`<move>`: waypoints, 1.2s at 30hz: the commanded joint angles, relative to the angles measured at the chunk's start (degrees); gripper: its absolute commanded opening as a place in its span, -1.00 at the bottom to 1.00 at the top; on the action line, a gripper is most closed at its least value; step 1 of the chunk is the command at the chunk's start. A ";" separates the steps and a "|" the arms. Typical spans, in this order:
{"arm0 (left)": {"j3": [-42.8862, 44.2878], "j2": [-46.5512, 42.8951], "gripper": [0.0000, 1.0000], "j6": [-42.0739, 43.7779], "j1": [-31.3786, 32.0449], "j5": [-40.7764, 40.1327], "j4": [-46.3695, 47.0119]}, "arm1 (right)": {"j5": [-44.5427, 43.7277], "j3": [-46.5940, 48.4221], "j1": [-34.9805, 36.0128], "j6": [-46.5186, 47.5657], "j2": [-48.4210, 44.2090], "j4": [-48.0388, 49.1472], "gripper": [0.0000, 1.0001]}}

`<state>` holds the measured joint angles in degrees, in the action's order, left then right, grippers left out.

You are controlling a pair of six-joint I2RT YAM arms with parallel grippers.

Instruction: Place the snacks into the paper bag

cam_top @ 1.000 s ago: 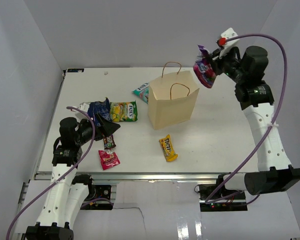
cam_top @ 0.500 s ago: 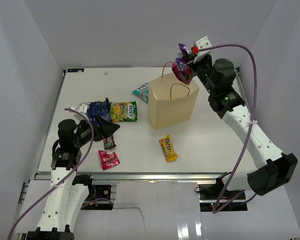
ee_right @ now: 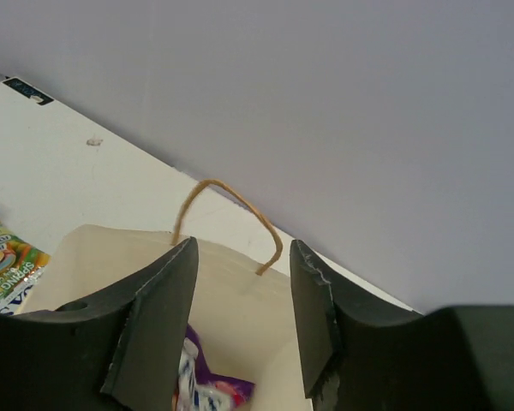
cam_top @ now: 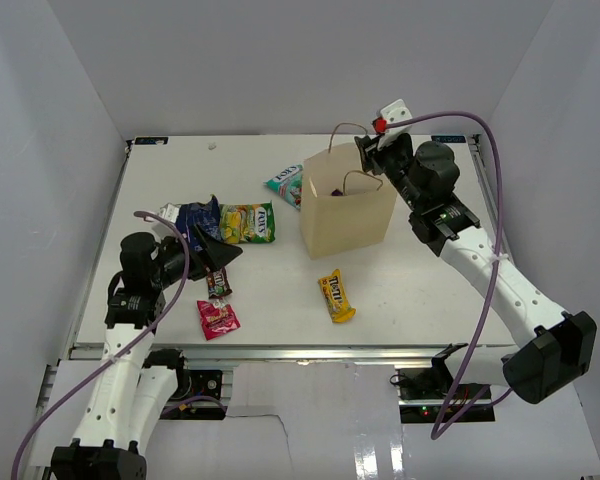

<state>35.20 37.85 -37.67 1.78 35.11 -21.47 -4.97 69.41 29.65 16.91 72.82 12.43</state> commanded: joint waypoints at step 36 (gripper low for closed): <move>29.13 61.37 0.65 -23.05 53.14 -32.82 -0.04 | 46.54 -12.71 -35.62 14.38 -10.33 -52.15 0.77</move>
<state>60.53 98.13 -56.21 52.90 6.83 -19.40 38.79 57.32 -5.34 30.61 63.20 -40.12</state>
